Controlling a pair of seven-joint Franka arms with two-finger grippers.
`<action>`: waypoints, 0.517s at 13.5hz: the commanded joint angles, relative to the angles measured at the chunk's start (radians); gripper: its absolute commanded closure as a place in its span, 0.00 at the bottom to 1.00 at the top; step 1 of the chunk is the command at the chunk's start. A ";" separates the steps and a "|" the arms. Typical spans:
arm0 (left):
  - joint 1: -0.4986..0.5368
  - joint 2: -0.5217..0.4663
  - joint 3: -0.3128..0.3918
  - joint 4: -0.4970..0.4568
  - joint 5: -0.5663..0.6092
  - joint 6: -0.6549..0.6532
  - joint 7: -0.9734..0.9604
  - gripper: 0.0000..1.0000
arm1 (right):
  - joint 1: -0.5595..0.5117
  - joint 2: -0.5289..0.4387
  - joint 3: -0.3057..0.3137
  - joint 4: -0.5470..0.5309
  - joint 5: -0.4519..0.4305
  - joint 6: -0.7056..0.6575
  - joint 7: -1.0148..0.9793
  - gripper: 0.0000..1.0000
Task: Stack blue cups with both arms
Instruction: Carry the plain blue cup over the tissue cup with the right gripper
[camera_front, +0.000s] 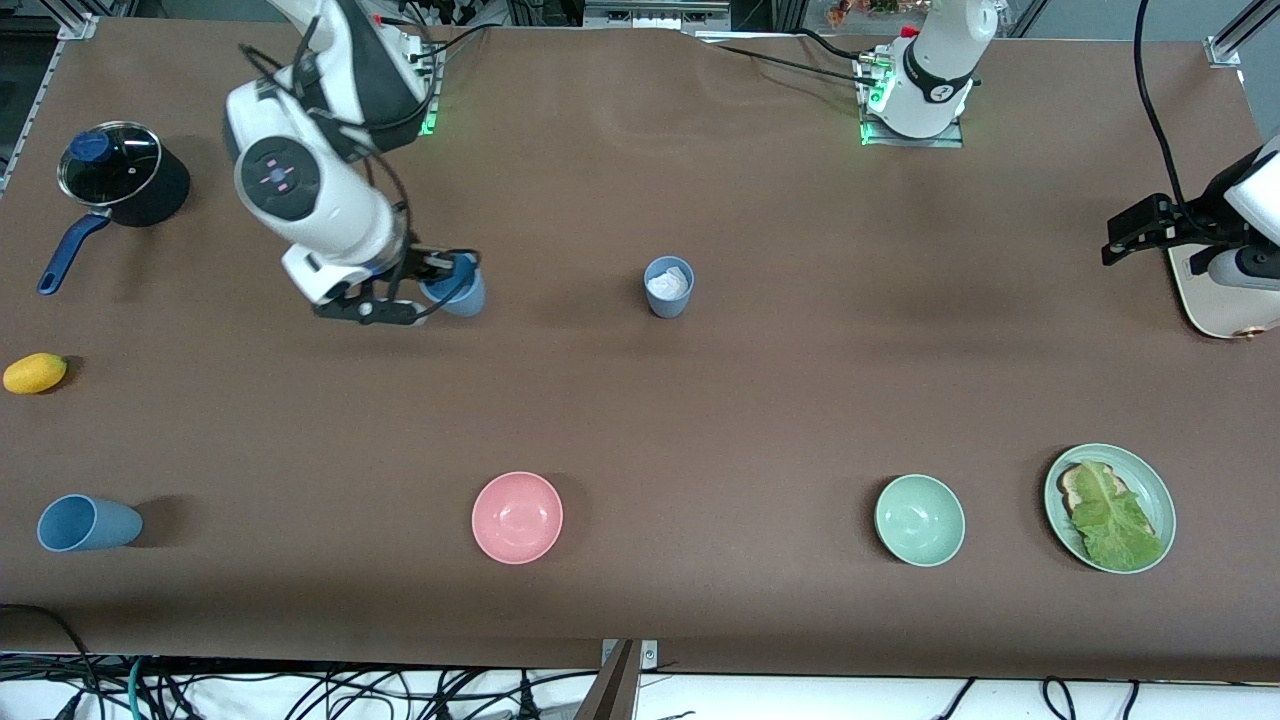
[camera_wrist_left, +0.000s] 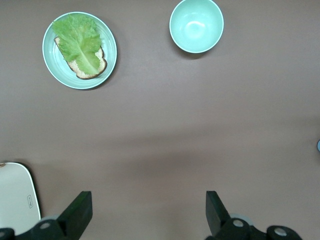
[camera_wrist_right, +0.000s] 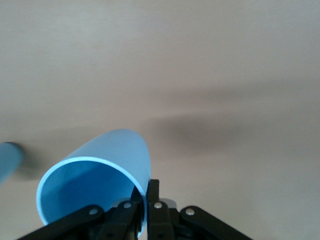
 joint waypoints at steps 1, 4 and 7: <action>-0.006 -0.009 0.012 0.000 -0.015 -0.007 0.023 0.00 | 0.121 0.137 0.000 0.212 0.024 -0.067 0.228 1.00; -0.006 -0.009 0.012 0.000 -0.015 -0.007 0.023 0.00 | 0.253 0.255 -0.002 0.361 0.018 -0.074 0.474 1.00; -0.004 -0.007 0.012 0.001 -0.015 -0.004 0.023 0.00 | 0.349 0.359 -0.005 0.473 0.005 -0.061 0.634 1.00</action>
